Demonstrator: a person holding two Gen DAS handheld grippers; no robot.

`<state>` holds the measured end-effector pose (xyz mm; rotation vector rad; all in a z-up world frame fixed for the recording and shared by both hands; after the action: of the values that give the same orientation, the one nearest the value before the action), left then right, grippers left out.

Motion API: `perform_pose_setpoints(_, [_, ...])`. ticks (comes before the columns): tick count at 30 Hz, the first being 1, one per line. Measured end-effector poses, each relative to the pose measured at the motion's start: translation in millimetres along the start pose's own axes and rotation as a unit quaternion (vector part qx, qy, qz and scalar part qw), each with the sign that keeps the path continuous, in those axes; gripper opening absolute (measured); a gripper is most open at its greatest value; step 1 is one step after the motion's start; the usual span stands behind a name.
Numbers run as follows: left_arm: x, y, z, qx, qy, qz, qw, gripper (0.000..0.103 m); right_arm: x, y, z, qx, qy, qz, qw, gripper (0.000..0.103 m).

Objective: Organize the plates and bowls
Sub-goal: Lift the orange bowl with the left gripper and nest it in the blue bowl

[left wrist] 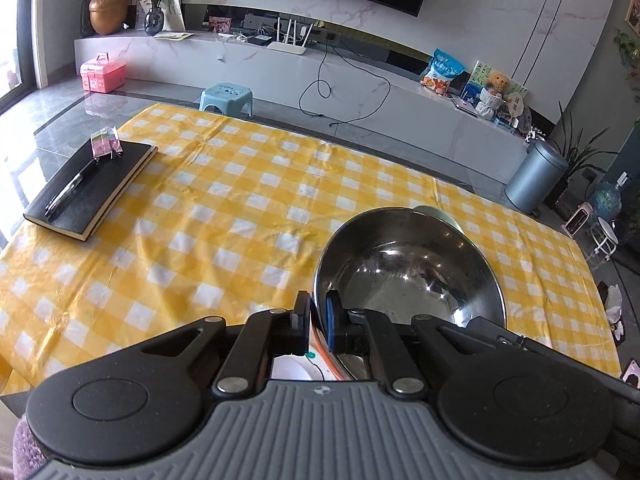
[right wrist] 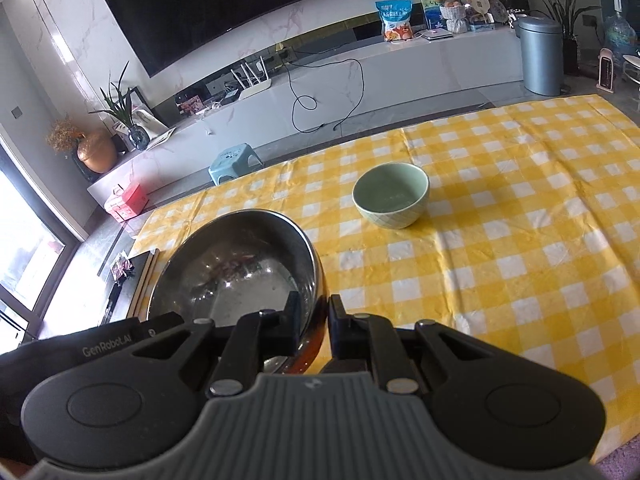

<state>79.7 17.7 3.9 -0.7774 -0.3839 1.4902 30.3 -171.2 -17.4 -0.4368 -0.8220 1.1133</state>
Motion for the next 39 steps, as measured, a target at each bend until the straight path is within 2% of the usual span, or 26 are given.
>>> perform_pose_setpoints(6, [-8.2,21.2,17.8,0.002,0.013,0.000,0.9999,0.008,-10.9,11.6,30.2,-0.010,0.003,0.006,1.000,0.011])
perform_pose_setpoints(12, [-17.7,41.8,20.7,0.023,0.034,0.002,0.9992,0.009,-30.8,25.2,46.3,-0.008,0.017,0.004,1.000,0.011])
perform_pose_setpoints(26, [-34.9,75.3,1.9,0.075,0.044,-0.010,0.9962,0.012,-65.1,40.1,36.9,0.008,0.060,-0.010,0.998,0.008])
perform_pose_setpoints(39, [-35.8,81.1,-17.0,0.091,0.037,-0.020,0.9949,0.013,-73.7,48.3,17.1,0.019,0.068,-0.016,0.997,0.008])
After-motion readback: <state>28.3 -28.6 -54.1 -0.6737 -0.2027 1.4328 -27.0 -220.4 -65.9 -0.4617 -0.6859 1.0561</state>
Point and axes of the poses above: each gripper's, at about its wrist camera, not at the fingertips, and z roughly against the way its jaws point, x to its left, y to its underside, the point moved 5 cm from there along -z, roughly the way its jaws point, and after that the axes turned 2 degrees about -x, right-handed, at the moved point
